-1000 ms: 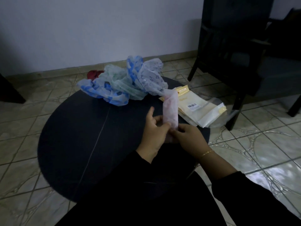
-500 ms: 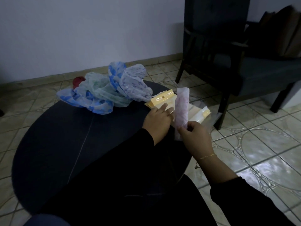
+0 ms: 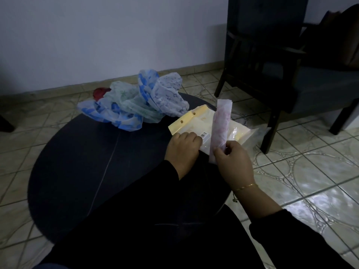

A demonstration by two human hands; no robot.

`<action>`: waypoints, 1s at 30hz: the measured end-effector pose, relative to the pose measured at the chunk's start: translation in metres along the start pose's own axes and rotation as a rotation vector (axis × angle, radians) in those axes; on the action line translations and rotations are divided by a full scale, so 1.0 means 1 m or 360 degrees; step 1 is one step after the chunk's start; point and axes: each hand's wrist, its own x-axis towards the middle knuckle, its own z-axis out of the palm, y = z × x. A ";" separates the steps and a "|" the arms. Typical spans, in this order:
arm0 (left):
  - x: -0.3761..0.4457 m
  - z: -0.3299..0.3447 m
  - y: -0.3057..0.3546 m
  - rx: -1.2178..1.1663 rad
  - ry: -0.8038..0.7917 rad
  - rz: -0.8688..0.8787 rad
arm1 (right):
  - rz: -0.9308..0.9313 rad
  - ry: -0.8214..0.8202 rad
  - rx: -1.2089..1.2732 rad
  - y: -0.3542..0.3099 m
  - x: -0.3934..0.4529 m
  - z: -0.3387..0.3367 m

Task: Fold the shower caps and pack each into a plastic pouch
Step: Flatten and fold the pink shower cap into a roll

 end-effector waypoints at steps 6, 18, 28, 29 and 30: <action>-0.040 -0.018 -0.005 0.0014 -0.0106 -0.0188 | -0.0069 -0.0112 -0.0062 -0.010 -0.013 0.011; -0.121 -0.071 -0.031 -0.0139 -0.0348 -0.0907 | -0.0027 -0.0661 0.0052 -0.047 -0.048 0.052; -0.116 -0.068 -0.055 -0.1115 -0.0043 -0.1392 | 0.0132 -0.1078 0.0370 -0.068 -0.054 0.056; -0.115 -0.067 -0.053 -0.1153 -0.0053 -0.1434 | 0.0170 -0.1100 0.0382 -0.069 -0.051 0.053; -0.114 -0.066 -0.049 -0.1159 -0.0086 -0.1460 | 0.0204 -0.1114 0.0396 -0.069 -0.048 0.048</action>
